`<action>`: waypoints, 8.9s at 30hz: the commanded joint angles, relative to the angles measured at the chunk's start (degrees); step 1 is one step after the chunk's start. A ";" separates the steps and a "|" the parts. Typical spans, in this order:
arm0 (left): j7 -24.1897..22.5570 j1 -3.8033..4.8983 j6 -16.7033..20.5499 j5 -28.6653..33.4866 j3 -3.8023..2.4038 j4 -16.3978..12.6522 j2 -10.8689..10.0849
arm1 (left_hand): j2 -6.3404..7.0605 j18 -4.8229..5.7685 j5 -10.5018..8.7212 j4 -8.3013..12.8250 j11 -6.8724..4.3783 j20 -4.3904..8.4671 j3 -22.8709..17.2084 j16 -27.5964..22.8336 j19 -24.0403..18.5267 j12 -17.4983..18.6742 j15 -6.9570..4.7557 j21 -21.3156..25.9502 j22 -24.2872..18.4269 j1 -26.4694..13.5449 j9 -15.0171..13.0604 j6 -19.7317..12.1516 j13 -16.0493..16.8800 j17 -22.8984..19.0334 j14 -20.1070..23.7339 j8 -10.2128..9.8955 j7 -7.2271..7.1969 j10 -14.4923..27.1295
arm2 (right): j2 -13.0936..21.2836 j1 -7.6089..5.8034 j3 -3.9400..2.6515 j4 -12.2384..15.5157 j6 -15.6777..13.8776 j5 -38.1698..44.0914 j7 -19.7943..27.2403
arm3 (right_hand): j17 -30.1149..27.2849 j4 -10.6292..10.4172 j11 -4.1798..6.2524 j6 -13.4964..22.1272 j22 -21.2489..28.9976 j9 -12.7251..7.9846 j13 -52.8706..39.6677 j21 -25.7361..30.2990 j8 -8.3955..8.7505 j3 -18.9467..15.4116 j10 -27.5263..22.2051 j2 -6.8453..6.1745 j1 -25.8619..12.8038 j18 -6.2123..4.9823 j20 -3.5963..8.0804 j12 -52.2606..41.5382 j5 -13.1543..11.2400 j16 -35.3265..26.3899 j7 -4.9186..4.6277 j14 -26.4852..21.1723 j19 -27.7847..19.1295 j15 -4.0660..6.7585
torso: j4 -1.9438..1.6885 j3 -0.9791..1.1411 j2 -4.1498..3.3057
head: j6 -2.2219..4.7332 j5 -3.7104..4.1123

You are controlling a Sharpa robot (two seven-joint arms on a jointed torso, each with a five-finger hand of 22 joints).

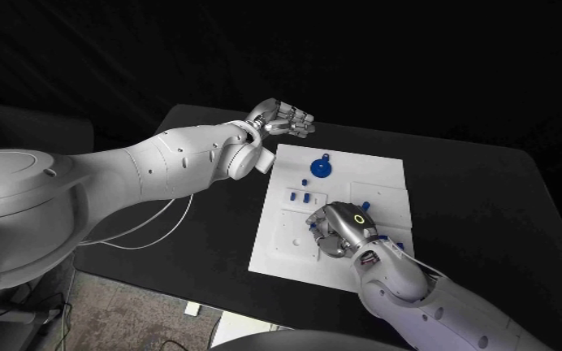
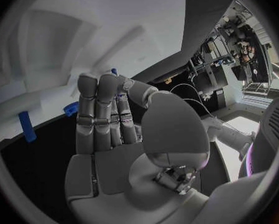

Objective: Assemble the parts on the task board

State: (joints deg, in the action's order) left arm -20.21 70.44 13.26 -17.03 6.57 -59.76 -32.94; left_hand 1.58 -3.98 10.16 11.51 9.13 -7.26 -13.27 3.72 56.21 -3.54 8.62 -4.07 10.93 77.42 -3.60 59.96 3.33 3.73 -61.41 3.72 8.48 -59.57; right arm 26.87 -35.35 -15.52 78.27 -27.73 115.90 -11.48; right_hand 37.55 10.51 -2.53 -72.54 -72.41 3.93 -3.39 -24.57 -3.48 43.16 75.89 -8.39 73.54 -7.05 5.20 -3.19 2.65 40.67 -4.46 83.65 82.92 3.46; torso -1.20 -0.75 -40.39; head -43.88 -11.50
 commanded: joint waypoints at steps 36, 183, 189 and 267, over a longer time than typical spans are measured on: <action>0.02 0.06 -1.13 0.18 -0.07 0.10 0.30 | -0.58 -0.39 0.31 -0.08 -0.11 -0.31 0.70 -0.27 0.02 -0.09 0.00 -0.46 -0.84 0.15 0.00 -0.59 -0.03 -0.09 0.45 -0.13 0.08 0.52 | -0.34 -0.02 1.16 -0.44 4.55 0.79 -1.70 | -0.60 -0.05 -0.91 4.23 -1.39 -0.31 0.02 5.29 -0.04 -1.30 -4.81 -2.01 -1.54 -1.09 -1.15 -0.17 0.86 0.14 -1.46 -0.62 0.38 -0.78 | -0.05 -0.05 -0.01 | -0.08 0.29; -0.05 0.07 -0.93 0.15 -0.05 -0.12 -0.22 | -0.53 -0.47 0.22 -0.29 -0.04 -0.39 1.15 -0.27 0.24 -0.10 0.07 -0.66 -2.16 0.47 0.01 -1.03 -0.02 -0.08 0.65 -0.13 0.19 0.72 | 4.81 -4.22 -1.07 12.12 9.75 -7.01 -2.58 | -1.37 2.57 1.77 -1.29 -4.46 0.10 -0.22 3.40 -0.20 -5.44 3.76 1.74 -0.73 0.91 0.52 -0.27 0.11 2.47 0.27 -0.42 3.29 0.89 | -0.09 0.00 -0.06 | 0.81 1.44; -0.05 0.06 -1.02 0.16 -0.05 -0.05 0.03 | -0.53 -0.47 0.22 -0.29 -0.04 -0.39 1.15 -0.27 0.24 -0.10 0.07 -0.66 -2.16 0.47 0.01 -1.03 -0.02 -0.08 0.65 -0.13 0.19 0.72 | 3.39 -3.72 0.75 11.32 9.37 -5.58 -2.08 | -1.34 2.67 1.76 -1.31 -4.47 0.10 -0.22 3.49 -0.21 -5.44 3.76 1.77 -0.78 0.88 0.52 -0.27 0.11 2.47 0.27 -0.39 3.31 0.88 | -0.08 -0.02 -0.05 | 0.39 0.98; 0.27 0.06 -1.61 0.16 -0.04 0.10 0.44 | -0.68 -0.47 0.17 -0.54 -0.01 -0.45 1.37 -0.27 0.27 -0.11 0.12 -0.73 -2.78 0.30 0.00 -1.09 -0.02 -0.08 0.76 -0.12 0.21 0.81 | -0.31 -3.86 6.37 6.86 13.90 2.13 -6.49 | -0.91 3.41 1.75 -1.45 -4.77 0.08 -0.22 2.43 -0.19 -5.14 3.86 1.76 -0.99 1.21 0.52 -0.27 0.11 2.50 0.30 -0.41 3.15 0.87 | -0.01 -0.09 -0.02 | -0.30 1.20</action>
State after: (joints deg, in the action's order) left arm -19.60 70.44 12.46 -17.05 6.59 -59.61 -32.67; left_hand 1.36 -3.97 10.16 10.96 9.13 -7.46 -12.10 3.72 56.41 -3.53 8.62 -4.52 8.21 77.65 -3.60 59.35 3.33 3.73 -60.99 3.72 8.69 -59.18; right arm 26.77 -39.58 -9.60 85.25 -17.00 117.30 -18.04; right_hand 36.57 13.82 -0.72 -73.41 -74.95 3.97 -3.58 -21.87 -3.48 37.97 79.53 -7.09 72.57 -4.84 5.49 -3.31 2.57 43.32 -4.18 83.24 84.02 4.07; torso -1.24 -0.81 -40.40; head -44.20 -10.36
